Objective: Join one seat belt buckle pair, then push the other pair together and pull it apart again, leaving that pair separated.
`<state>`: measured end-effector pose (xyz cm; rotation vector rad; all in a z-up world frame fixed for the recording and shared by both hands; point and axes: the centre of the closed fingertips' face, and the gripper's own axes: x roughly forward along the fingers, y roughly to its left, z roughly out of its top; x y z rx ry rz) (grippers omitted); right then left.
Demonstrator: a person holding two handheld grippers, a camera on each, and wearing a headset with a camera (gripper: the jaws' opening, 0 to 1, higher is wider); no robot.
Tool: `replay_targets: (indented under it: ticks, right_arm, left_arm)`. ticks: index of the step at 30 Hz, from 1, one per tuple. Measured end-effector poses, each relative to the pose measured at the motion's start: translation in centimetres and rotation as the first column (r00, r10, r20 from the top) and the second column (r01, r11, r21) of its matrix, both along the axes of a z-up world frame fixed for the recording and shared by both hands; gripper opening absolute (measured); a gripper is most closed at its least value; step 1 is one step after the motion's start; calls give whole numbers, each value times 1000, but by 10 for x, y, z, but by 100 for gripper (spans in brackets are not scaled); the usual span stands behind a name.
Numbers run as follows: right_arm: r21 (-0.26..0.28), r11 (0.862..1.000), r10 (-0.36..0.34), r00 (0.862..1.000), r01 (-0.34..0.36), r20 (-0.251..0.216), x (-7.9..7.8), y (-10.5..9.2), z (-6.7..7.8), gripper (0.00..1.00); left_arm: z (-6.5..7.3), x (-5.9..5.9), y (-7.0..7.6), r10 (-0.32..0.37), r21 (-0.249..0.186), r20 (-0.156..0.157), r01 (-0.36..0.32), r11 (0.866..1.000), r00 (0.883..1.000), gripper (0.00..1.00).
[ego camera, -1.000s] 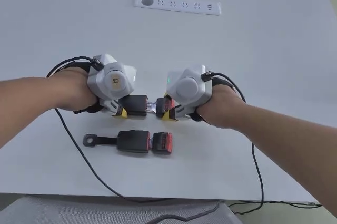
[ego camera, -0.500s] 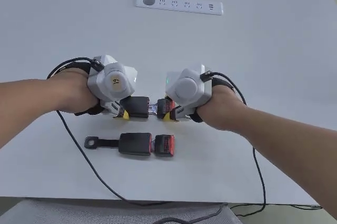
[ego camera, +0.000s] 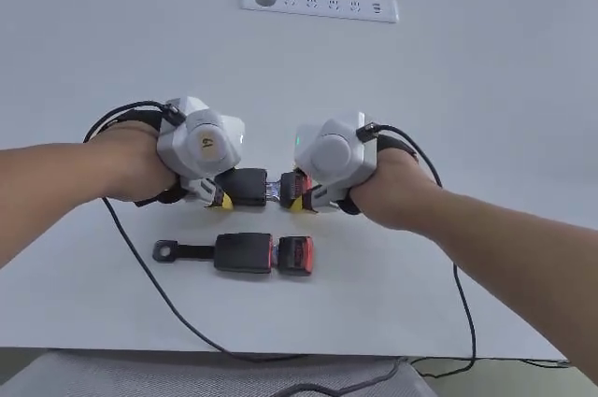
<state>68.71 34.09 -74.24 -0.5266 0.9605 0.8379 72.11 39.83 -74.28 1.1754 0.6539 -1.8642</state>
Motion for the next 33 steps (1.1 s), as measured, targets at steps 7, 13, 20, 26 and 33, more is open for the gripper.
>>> replay_targets:
  ticks: [7,13,20,26,33]
  right_arm:
    - [1,1000,9,1000,-9,5,5,9,1,29]
    - [-10,1000,17,1000,-17,0,6,10,2,29]
    - [-13,1000,23,1000,-23,0,6,8,0,29]
    - [-18,1000,20,1000,-20,1,5,8,1,30]
    - [-29,999,17,1000,-18,-6,4,9,1,30]
  left_arm:
    - [0,0,0,-3,-4,-3,3,1000,1000,31]
    - [1,-1,1,-7,-2,-2,7,1000,1000,31]
    - [1,-1,1,-5,1,-1,5,1000,1000,32]
    - [1,-1,1,-2,4,1,2,1000,1000,32]
    - [0,-1,1,-1,12,5,1,1000,1000,32]
